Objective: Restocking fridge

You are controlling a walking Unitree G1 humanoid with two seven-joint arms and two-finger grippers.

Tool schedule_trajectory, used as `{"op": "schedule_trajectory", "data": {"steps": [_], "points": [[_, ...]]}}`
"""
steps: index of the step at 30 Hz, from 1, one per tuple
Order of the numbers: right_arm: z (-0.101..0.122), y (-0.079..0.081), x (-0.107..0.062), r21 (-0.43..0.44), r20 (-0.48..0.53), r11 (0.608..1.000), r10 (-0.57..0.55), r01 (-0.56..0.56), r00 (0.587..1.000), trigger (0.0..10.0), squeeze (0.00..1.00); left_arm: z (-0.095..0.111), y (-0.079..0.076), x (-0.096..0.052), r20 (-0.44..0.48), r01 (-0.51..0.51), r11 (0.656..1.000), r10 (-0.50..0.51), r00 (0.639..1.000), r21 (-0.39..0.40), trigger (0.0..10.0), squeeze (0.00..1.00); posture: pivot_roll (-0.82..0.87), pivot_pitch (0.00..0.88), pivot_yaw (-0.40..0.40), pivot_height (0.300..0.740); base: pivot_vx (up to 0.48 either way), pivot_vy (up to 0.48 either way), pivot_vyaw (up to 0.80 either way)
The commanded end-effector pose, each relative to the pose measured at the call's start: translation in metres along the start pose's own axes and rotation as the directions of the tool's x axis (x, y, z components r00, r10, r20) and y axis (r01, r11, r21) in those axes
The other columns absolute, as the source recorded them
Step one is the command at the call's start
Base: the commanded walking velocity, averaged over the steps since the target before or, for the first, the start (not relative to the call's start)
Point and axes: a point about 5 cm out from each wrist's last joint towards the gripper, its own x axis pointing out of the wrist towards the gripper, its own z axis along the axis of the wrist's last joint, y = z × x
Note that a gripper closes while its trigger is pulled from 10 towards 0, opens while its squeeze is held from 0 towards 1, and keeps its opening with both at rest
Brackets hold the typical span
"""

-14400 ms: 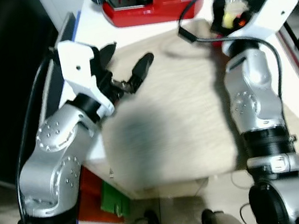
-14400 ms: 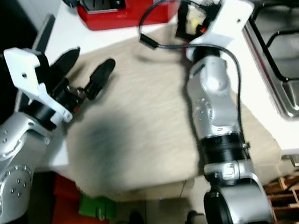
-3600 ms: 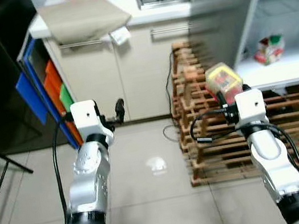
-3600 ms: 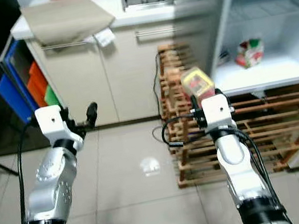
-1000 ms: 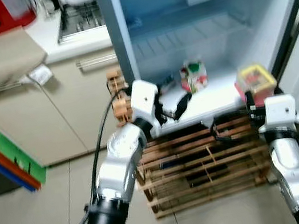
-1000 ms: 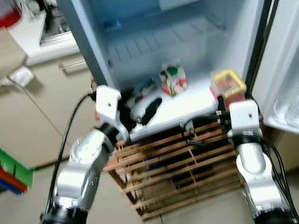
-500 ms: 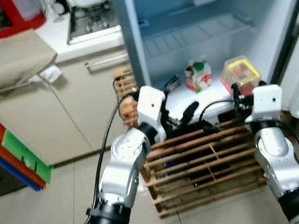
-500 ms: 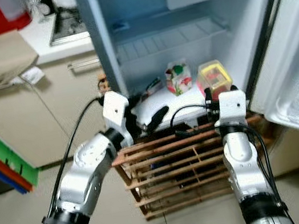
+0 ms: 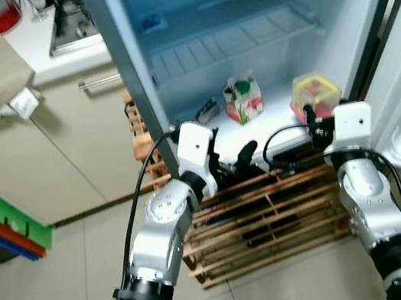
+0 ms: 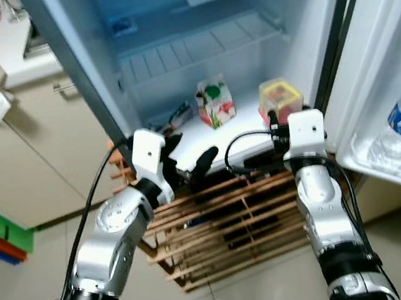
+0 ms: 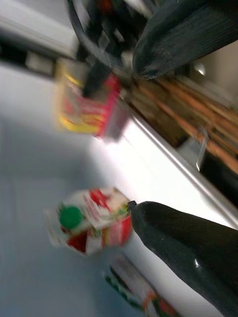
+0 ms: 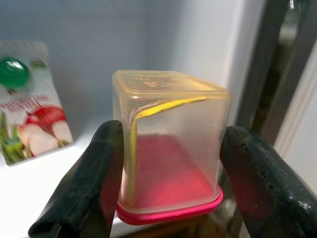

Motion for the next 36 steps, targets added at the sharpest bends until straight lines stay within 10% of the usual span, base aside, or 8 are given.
{"op": "schedule_trajectory", "data": {"steps": [1,15,31,36], "points": [[0.001,0.009,0.005,0.04,-0.013,0.999,0.003,-0.003,1.0,0.0,0.0,0.001,0.004,-0.007,-0.009,-0.004,1.0,0.004,1.0,0.013,10.0,0.0,-0.1,0.138,0.085,0.74,0.0,0.0,0.0],[0.015,0.025,0.024,-0.018,0.04,0.999,-0.029,0.029,0.999,0.0,0.0,-0.014,-0.011,-0.059,-0.119,-0.002,1.0,0.001,0.993,-0.014,10.0,0.0,0.0,0.293,0.068,0.74,0.0,0.0,0.0],[0.042,-0.058,0.037,-0.115,0.164,0.939,-0.304,0.324,0.939,0.0,0.0,-0.016,-0.032,-0.088,-0.146,0.026,0.998,-0.034,0.989,-0.056,10.0,0.0,0.01,0.355,0.113,0.74,0.0,0.0,0.0],[0.047,-0.063,0.042,-0.098,0.161,0.944,-0.296,0.314,0.942,0.0,0.0,-0.013,-0.034,-0.09,-0.144,0.026,0.998,-0.035,0.989,-0.059,10.0,0.0,0.02,0.355,0.127,0.74,0.0,0.0,0.0]]}}
